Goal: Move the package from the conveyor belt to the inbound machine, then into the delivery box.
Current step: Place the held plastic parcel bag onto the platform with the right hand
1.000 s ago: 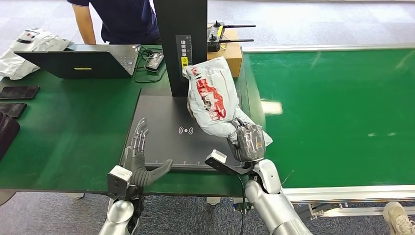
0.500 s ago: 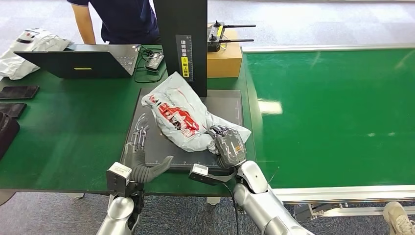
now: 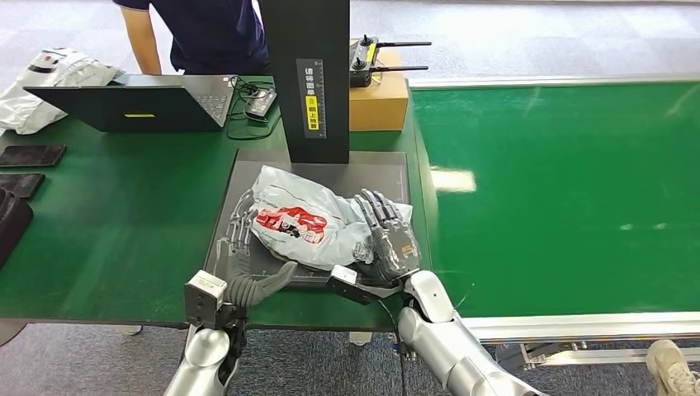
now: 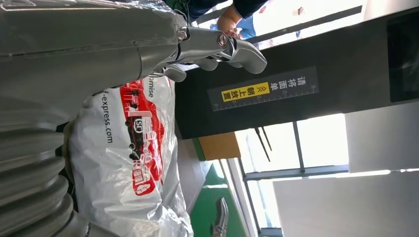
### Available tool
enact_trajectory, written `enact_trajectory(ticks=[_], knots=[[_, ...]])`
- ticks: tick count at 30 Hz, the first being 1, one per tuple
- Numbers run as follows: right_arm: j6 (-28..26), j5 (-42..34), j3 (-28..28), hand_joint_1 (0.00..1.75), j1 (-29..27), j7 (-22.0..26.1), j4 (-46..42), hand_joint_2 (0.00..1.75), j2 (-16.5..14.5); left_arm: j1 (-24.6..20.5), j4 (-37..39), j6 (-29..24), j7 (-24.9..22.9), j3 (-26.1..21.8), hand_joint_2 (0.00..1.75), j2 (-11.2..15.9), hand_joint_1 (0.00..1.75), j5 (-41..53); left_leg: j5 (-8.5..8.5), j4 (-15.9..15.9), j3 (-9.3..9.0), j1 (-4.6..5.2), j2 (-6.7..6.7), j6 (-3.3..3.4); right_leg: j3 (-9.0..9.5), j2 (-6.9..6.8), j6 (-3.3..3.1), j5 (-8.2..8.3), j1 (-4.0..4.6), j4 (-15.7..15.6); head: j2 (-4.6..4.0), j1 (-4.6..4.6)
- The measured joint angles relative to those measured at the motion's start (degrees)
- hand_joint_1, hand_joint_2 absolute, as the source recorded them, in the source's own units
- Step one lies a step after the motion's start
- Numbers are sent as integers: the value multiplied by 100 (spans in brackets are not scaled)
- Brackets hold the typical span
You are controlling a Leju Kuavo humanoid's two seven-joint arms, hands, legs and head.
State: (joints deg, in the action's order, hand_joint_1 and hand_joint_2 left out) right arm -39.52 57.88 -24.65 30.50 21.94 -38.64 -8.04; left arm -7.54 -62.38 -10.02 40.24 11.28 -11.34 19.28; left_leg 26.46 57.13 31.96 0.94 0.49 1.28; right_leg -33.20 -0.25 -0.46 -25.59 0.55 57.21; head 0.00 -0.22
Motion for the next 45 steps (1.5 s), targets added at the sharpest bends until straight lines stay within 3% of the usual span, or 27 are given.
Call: enact_trajectory(ticks=[5,9,20,32,36,45], knots=[[-17,-817,227,0,-33,501,-15,175,0,0,15,-60,0,1,175,1,0,-28,0,0,0,0,0,0,0,0,0,0,0,0,0,0],[53,-1461,378,0,-151,833,-232,0,1,8,20,-124,0,2,175,9,0,-72,0,0,0,0,0,0,0,0,0,0,0,0,0,0],[1568,-4138,742,0,-999,1673,-2018,0,101,36,24,-93,0,-6,175,28,0,26,1,0,3,0,0,0,-3,0,0,-1,0,-1,0,-1],[2877,-5403,1064,0,-1835,1658,-3638,0,183,47,24,-37,0,-22,175,66,0,249,1,0,3,0,0,0,-3,0,0,-1,0,-1,0,0],[3186,-5610,1167,0,-1969,1655,-3890,175,187,58,23,-4,0,-44,175,66,0,355,1,0,3,0,-1,0,-3,-1,0,-1,0,-1,0,0],[3576,-5641,1550,0,-2268,1596,-4482,175,187,-1,22,-20,-150,-136,175,66,0,911,1,0,3,0,0,0,-2,0,0,-1,0,-1,0,0]])
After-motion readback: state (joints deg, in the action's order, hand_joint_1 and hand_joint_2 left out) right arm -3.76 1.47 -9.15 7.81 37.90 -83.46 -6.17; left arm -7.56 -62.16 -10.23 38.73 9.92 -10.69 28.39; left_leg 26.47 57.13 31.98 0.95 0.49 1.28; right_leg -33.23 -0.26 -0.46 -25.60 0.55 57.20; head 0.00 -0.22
